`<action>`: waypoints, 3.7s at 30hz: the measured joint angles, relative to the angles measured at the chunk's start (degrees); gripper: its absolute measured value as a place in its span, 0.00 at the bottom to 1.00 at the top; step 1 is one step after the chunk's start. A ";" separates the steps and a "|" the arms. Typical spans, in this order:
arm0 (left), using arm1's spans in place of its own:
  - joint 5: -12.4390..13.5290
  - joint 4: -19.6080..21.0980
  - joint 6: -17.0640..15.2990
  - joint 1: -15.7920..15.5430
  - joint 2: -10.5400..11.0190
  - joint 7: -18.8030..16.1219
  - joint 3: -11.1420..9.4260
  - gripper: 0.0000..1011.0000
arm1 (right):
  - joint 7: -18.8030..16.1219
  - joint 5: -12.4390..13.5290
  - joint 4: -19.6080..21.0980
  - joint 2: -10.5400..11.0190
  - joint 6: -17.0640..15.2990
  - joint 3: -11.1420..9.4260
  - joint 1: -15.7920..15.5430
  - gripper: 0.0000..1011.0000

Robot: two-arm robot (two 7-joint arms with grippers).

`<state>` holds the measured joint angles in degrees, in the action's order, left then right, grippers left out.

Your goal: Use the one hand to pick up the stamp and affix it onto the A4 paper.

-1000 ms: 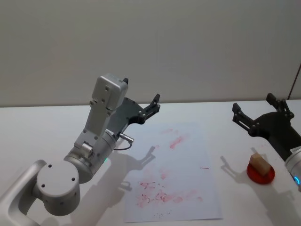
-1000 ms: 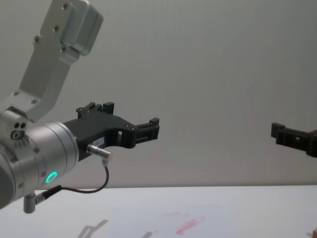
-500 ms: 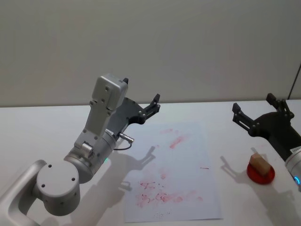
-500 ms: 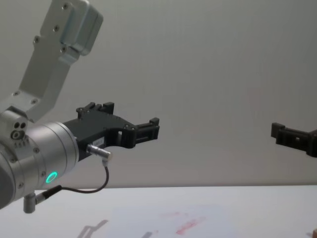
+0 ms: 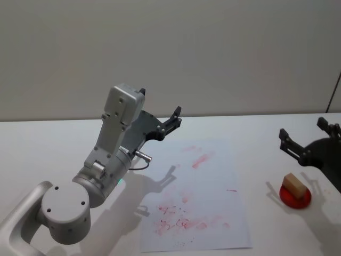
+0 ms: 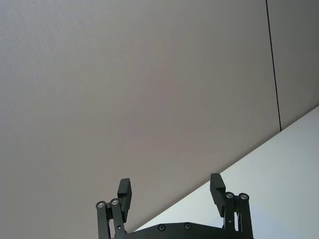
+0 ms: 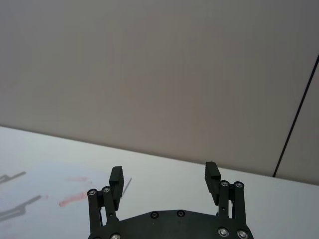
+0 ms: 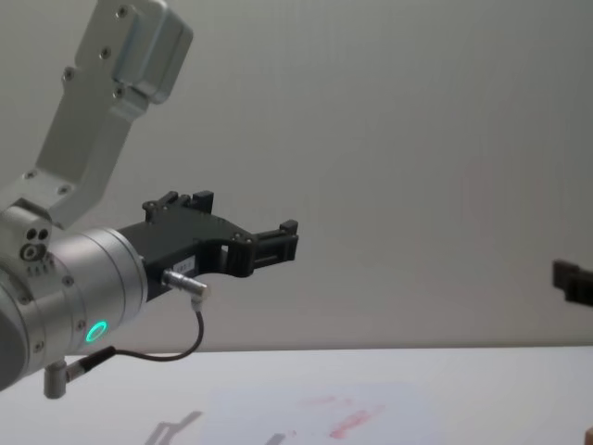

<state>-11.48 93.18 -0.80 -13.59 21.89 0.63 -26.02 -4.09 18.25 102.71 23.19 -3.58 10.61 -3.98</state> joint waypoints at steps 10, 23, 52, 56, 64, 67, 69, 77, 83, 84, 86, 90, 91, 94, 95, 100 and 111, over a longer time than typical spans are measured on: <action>0.00 0.00 0.00 0.00 0.00 0.00 0.00 0.99 | -0.64 0.55 1.34 3.42 -3.78 -1.47 -3.48 0.99; 0.00 0.00 0.00 0.00 0.00 0.00 0.00 0.99 | -2.94 -1.04 1.95 5.52 -8.28 -1.84 -5.46 0.99; 0.00 0.00 0.00 0.00 0.00 0.00 0.00 0.99 | -9.24 -10.44 -3.77 3.55 -13.86 0.73 -0.92 0.99; 0.00 0.00 0.00 0.00 0.00 0.00 0.00 0.99 | -9.68 -11.41 -4.68 3.04 -14.25 1.06 -0.13 0.99; 0.00 0.00 0.00 0.00 0.00 0.00 0.00 0.99 | -9.99 -12.54 -6.03 2.26 -14.96 1.49 0.89 0.97; 0.00 0.00 0.00 0.00 0.00 0.00 0.00 0.99 | -10.04 -12.74 -6.24 2.13 -15.10 1.56 1.05 0.90; 0.00 0.00 0.00 0.00 0.00 0.00 0.00 0.99 | -10.09 -12.92 -6.42 2.02 -15.18 1.62 1.19 0.85; 0.00 0.00 0.00 0.00 0.00 0.00 0.00 0.99 | -10.20 -13.32 -6.83 1.80 -15.43 1.76 1.51 0.62; 0.00 0.00 0.00 0.00 0.00 0.00 0.00 0.99 | -10.24 -13.49 -7.03 1.69 -15.53 1.82 1.65 0.40; 0.00 0.00 0.00 0.00 0.00 0.00 0.00 0.99 | -10.25 -13.52 -7.06 1.66 -15.55 1.83 1.67 0.40; 0.00 0.00 0.00 0.00 0.00 0.00 0.00 0.99 | -10.26 -13.55 -7.09 1.64 -15.56 1.84 1.69 0.34; 0.00 0.00 0.00 0.00 0.00 0.00 0.00 0.99 | -10.28 -13.60 -7.15 1.61 -15.58 1.87 1.74 0.23; 0.00 0.00 0.00 0.00 0.00 0.00 0.00 0.99 | -10.29 -13.62 -7.17 1.60 -15.59 1.88 1.76 0.21; 0.00 0.00 0.00 0.00 0.00 0.00 0.00 0.99 | -10.30 -13.66 -7.20 1.59 -15.60 1.89 1.78 0.22; 0.00 0.00 0.00 0.00 0.00 0.00 0.00 0.99 | -10.30 -13.66 -7.20 1.58 -15.60 1.89 1.79 0.21; 0.00 0.00 0.00 0.00 0.00 0.00 0.00 0.99 | -10.58 -13.69 -7.20 1.54 -15.34 1.89 1.89 0.22; 0.00 0.00 0.00 0.00 0.00 0.00 0.00 0.99 | -13.91 -12.35 -5.99 0.53 -12.91 2.27 3.41 0.22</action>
<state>-11.48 93.18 -0.80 -13.59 21.89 0.62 -26.02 -18.00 5.91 96.72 23.72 -16.49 12.88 -0.57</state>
